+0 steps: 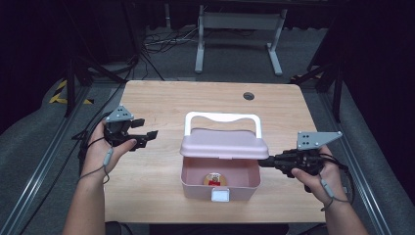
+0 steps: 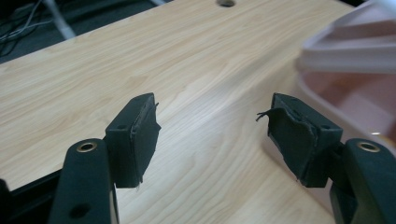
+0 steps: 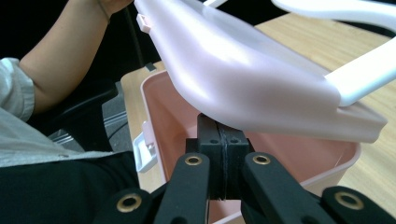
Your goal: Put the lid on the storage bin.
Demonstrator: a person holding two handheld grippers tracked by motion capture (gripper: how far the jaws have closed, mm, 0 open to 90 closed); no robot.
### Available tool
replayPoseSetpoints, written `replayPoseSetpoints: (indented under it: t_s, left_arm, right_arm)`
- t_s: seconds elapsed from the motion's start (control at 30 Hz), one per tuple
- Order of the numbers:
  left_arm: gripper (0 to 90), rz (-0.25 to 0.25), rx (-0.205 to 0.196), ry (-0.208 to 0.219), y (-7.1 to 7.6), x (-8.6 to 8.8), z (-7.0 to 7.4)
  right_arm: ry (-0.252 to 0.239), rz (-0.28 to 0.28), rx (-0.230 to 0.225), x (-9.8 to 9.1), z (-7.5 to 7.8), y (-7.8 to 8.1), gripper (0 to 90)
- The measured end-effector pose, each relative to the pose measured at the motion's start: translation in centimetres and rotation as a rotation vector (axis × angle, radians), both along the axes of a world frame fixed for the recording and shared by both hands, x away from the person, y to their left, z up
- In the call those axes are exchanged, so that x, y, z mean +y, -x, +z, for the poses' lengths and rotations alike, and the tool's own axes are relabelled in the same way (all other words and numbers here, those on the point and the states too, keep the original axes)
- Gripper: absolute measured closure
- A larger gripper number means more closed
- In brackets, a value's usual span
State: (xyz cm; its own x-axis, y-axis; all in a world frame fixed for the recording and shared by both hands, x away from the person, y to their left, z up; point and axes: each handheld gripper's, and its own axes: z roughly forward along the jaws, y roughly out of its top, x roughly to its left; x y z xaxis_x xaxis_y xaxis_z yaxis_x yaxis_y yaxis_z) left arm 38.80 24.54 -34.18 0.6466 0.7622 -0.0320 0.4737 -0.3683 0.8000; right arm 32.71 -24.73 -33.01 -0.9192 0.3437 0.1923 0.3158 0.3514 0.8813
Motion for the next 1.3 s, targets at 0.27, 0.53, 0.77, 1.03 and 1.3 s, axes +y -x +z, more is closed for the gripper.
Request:
replayPoseSetpoints:
  t_s: [0.27,0.53,0.77,1.03,1.3]
  left_arm:
    - [33.6,0.029,0.033,0.012,-0.9,0.6,-1.1]
    - [33.5,0.069,0.055,-0.02,-1.6,1.2,-2.2]
    - [33.3,0.082,0.078,-0.02,-2.1,1.5,-3.0]
    - [32.9,0.092,0.105,-0.045,-2.3,1.5,-3.7]
    - [31.1,0.086,0.126,-0.067,-2.5,1.1,-4.1]
  right_arm:
    - [0.064,0.015,0.026,0.4,-0.2,0.3,90.0]
    - [0.118,0.026,0.058,0.6,-0.4,0.3,89.9]
    - [0.172,0.034,0.088,0.7,-0.4,0.5,89.0]
    - [0.243,0.05,0.112,0.7,-0.7,0.5,89.1]
    - [0.294,0.071,0.134,0.8,-1.0,0.6,88.6]
